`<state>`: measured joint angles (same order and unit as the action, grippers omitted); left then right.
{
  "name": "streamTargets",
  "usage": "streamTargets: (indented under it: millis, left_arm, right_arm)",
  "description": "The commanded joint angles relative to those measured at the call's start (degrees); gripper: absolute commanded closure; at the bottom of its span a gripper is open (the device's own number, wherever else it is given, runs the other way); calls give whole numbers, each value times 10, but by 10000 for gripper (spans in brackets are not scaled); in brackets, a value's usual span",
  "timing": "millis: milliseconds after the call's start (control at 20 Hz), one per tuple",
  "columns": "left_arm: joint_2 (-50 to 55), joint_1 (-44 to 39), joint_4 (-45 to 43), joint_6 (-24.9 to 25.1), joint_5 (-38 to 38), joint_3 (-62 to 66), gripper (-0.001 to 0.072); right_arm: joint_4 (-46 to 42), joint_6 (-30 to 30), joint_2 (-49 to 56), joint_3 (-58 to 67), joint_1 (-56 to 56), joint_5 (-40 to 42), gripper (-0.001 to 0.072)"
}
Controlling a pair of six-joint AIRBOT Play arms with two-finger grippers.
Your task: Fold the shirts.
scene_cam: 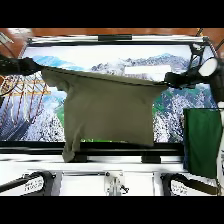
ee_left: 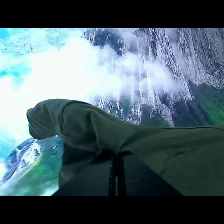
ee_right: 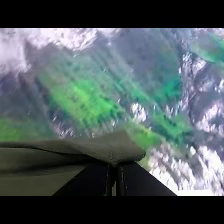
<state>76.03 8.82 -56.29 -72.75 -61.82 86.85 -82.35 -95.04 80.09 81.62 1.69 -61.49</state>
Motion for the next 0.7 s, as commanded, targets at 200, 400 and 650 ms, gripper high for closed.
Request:
streamTargets:
  millis: [200,400,650]
  left_arm:
    - [122,-17,69,3,53,-7,679]
    - [129,-23,67,-16,25,-5,-13]
    - [128,33,-144,-109,-266,4,187]
  right_arm:
    - [-101,-118,53,-7,0,87,636]
    - [50,-63,53,-2,1,32,58]
    - [1,67,47,21,54,-302,62]
